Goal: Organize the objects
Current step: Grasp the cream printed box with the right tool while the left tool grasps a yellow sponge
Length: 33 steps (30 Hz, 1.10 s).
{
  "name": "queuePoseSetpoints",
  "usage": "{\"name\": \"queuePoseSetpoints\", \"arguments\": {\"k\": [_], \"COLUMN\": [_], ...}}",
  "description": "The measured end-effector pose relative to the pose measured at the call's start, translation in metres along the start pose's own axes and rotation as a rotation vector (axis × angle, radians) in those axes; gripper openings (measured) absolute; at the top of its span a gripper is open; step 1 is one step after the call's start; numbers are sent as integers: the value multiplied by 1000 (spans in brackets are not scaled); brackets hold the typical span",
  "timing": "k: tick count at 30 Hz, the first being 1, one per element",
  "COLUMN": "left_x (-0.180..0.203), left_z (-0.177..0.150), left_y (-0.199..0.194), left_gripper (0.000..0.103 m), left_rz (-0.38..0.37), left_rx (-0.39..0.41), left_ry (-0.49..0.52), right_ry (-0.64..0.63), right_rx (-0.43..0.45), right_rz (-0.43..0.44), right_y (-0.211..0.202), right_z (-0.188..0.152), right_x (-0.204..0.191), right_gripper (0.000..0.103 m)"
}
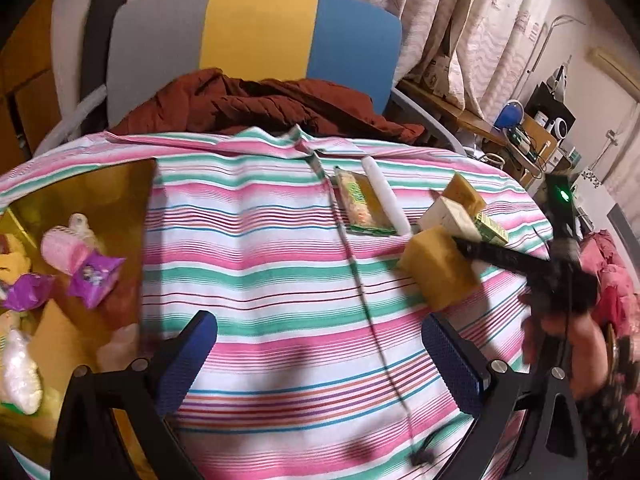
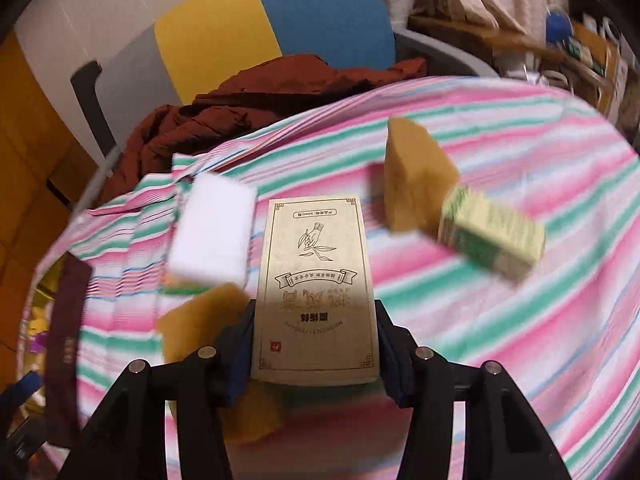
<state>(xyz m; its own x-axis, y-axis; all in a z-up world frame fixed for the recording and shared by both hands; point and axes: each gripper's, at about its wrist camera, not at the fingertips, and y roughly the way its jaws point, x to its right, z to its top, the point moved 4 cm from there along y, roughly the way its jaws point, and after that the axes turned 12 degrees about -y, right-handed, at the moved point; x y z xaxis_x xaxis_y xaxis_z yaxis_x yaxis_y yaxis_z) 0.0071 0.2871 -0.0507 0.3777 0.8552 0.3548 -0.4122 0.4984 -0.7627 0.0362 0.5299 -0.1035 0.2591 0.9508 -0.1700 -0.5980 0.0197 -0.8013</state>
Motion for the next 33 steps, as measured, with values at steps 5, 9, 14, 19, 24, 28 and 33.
{"name": "queuePoseSetpoints", "arguments": {"k": [5,9,14,19,24,28,33], "left_x": [25,44,65,68,69,72,76], "left_z": [-5,-9,-7,-5,-10,-21,-30], "left_y": [27,46,72,96,94,86,72], "left_gripper": [103,103,103,103,86,61,58], "left_rz": [-37,-46,-33,34,-12,-66,-68], "left_rx": [-103,-149,-163,-118,-13,55,122], "left_ry": [24,45,56,123,220,294,359], "right_ry": [43,87,127,57,84,85,69], "right_rx": [55,108,183,204,180,187,189], "right_rz": [13,-180,-209,-263,-248,-252,-287], "right_y": [-20,-38,-47,-37,-28,-28,-28], "right_z": [-25,-37,-49,-53,-56,-56,-57], "right_x": [-7,22,36,21,27,27,24], "right_gripper": [52,52,52,53,54,54,53]}}
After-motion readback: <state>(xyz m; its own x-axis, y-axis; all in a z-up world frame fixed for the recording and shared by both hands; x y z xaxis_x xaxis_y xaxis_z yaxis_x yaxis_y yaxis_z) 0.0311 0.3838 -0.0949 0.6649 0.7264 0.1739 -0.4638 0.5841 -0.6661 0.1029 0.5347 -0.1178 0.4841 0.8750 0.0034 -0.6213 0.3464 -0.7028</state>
